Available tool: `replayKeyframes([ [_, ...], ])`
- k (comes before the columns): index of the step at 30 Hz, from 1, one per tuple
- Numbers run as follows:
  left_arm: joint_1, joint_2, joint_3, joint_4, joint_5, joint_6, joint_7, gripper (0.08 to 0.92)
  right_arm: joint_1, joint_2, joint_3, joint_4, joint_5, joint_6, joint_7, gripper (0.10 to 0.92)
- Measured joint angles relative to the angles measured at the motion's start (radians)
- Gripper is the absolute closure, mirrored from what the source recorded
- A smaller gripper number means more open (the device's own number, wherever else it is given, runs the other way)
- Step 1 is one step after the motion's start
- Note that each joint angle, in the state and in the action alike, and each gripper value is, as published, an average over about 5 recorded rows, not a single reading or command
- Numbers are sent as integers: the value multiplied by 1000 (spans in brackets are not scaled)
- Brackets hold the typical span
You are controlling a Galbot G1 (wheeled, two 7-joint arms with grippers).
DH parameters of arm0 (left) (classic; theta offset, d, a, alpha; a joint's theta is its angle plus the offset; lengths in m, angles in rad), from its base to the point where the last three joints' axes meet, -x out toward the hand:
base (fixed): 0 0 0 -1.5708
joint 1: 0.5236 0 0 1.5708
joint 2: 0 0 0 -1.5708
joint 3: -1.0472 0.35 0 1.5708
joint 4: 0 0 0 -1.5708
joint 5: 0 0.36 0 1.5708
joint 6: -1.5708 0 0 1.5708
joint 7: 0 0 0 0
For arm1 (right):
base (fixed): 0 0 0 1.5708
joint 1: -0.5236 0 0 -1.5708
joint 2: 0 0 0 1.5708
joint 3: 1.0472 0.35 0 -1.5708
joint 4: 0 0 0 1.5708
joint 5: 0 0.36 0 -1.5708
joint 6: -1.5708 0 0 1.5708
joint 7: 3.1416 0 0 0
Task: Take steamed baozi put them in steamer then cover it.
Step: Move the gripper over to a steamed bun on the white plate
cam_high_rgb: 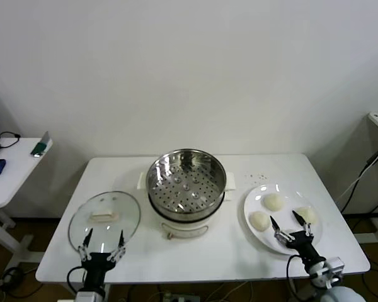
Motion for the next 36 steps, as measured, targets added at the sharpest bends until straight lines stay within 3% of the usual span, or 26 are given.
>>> replayKeyframes([
  [5,-2,3,4,7,0,1,4,177,98,-90,-38,-74,-40,-9,-105,203],
  [11,-6,5,10,16,0,-1,7,177,307,-241,-157,-216,-124,-31,-343,203],
  [21,-22,10,3,27,-2,8,8,177,786,-371,-556,-449,-258,-54,-710,203],
  [36,-34,7,-12,16,-7,28,-4,177,1387,-316,-1263,-701,-285,-85,-851,203],
])
